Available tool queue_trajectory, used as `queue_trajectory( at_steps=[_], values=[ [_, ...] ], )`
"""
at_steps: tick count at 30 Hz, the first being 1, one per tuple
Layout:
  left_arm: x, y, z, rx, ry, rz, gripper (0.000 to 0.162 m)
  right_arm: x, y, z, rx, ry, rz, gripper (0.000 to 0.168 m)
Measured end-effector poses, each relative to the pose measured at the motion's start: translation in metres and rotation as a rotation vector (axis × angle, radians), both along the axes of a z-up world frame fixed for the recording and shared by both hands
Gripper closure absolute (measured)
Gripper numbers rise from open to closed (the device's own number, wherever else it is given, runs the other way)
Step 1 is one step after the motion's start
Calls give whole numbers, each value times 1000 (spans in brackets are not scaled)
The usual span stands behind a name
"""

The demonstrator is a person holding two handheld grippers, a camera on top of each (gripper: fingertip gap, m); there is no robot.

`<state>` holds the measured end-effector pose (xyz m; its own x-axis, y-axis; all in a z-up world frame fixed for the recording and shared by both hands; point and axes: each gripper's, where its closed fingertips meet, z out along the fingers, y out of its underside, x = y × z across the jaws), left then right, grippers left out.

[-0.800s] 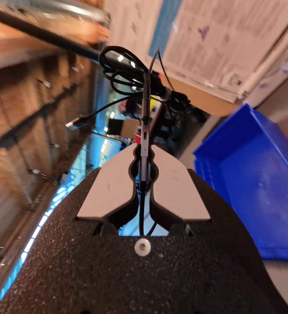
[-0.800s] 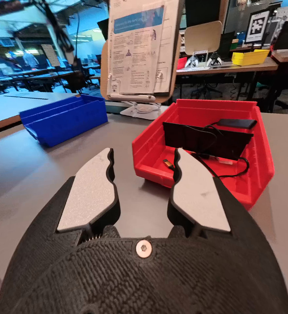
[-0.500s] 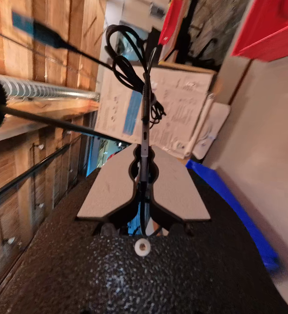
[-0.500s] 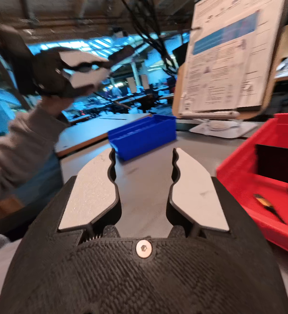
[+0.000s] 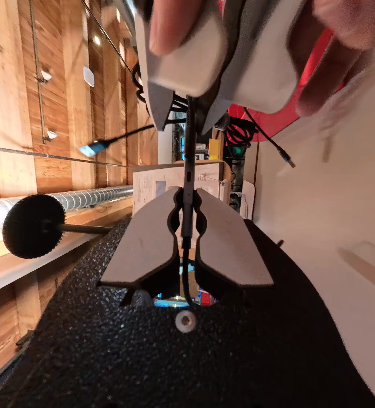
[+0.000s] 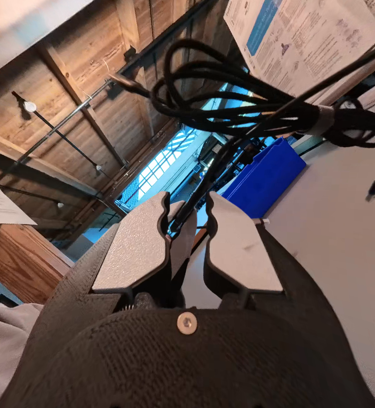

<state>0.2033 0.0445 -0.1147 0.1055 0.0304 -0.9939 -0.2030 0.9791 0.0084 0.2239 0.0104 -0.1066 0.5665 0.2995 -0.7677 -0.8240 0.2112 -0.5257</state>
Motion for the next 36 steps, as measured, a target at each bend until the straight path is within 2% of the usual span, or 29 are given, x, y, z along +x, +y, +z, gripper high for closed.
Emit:
queue_trajectory(
  at_steps=[2, 5, 7, 9, 11, 13, 15, 17, 21, 23, 30, 36],
  values=[
    [-3, -8, -1, 25, -21, -42, 153, -1, 2, -5, -19, -3, 16, 150],
    [-7, -12, -2, 51, -55, -91, 153, -2, 3, -5, 17, 40, 38, 153],
    [-7, -13, -6, -56, -33, -161, 151, -2, 4, -9, 15, 32, 67, 154],
    [-9, -19, -6, -343, 10, -271, 141, 4, -1, -5, 75, 87, 65, 158],
    [-12, -23, 1, -745, 59, -371, 119, 13, -8, 2, 142, 138, 47, 159],
    [-15, -28, 7, -1076, 116, -484, 112, 18, -11, 3, 127, 129, 21, 159],
    [-16, -30, 10, -1250, 116, -584, 115, 20, -13, 6, 154, 152, 16, 159],
    [-16, -29, 10, -1273, 75, -656, 126, 13, -10, 6, 163, 173, 67, 159],
    [-9, -27, -9, -1136, 88, -624, 130, -1, -1, 3, 142, 200, 138, 159],
    [-10, -25, -8, -1103, 47, -628, 137, -3, 3, 1, 139, 242, 150, 159],
    [-9, -21, -11, -1220, 70, -658, 136, -1, 9, -13, 112, 271, 142, 159],
    [-4, -18, -24, -1272, 109, -590, 137, 3, 9, -17, 73, 230, 106, 159]
  ],
)
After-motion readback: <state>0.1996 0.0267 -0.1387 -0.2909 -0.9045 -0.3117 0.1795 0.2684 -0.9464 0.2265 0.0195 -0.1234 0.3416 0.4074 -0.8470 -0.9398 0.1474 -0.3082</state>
